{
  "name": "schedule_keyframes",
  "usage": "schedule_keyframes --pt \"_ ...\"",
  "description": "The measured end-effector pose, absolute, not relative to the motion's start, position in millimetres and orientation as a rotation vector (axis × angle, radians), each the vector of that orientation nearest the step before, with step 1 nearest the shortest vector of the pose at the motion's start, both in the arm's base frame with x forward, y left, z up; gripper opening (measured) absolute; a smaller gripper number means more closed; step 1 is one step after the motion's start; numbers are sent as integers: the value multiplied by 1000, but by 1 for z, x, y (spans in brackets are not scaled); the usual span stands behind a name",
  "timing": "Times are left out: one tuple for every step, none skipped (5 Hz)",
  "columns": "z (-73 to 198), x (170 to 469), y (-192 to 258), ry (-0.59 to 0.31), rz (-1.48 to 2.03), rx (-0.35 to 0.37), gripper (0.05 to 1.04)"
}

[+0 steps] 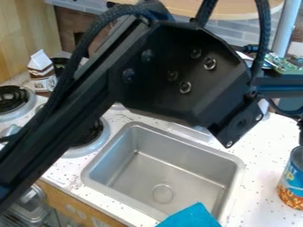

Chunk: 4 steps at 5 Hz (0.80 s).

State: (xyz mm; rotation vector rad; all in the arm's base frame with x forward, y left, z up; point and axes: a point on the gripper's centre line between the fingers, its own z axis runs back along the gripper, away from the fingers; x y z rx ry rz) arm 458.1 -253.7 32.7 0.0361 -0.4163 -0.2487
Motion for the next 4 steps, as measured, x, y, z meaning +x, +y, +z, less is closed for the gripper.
schedule_keyframes --pt "25 448 -251 -383 -252 41 1000" --pt "24 439 -247 -368 -256 41 1000" --pt "25 424 -248 -358 -270 38 1000" --pt "31 403 -250 -354 -296 30 1000"
